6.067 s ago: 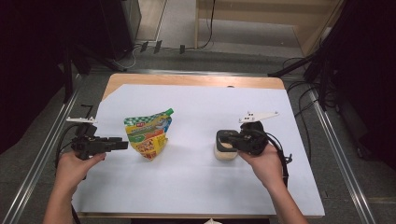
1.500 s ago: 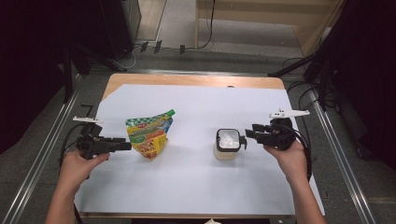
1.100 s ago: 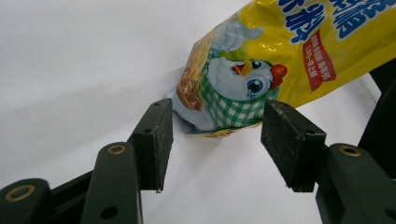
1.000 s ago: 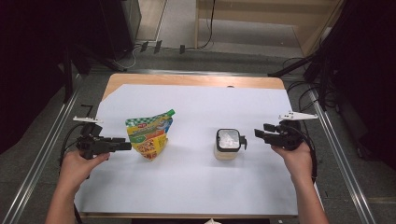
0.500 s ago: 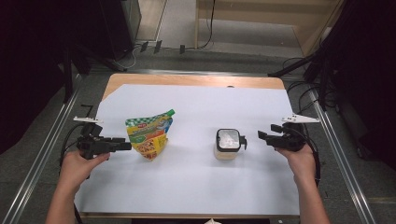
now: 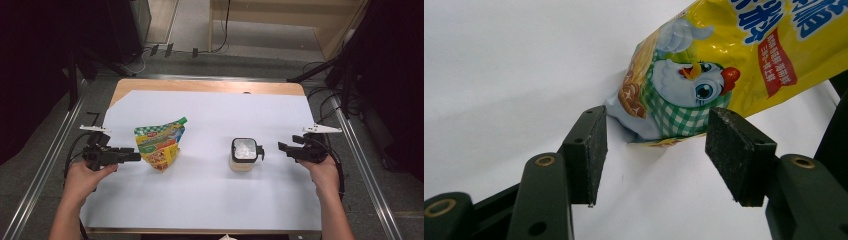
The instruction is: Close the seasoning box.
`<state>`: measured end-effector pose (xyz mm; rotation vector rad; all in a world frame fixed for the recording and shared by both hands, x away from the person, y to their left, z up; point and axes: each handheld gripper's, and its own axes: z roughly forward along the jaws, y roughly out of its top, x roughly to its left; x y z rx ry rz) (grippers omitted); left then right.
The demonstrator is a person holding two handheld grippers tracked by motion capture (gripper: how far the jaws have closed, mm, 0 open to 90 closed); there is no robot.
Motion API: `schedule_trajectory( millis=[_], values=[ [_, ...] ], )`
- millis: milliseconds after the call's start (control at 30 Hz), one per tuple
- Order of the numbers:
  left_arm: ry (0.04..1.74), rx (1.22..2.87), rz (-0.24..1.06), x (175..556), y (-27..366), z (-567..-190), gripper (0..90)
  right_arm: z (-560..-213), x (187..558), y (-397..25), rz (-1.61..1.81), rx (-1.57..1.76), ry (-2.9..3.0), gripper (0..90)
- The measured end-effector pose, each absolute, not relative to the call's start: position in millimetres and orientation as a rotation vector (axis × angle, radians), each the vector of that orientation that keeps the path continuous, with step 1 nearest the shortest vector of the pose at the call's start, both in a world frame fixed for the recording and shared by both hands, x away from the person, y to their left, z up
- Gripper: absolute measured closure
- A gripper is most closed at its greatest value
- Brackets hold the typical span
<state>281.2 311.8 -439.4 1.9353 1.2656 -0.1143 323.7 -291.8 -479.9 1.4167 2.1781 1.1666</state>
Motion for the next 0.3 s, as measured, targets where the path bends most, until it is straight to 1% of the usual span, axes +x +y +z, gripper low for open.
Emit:
schedule_trajectory(
  millis=[300],
  values=[
    [1.282, 1.949, -0.104, 281.8, 311.8, -441.9, 41.9, -481.4, 324.0, -288.8, 1.159, 1.398, 2.187, 29.7]
  ],
)
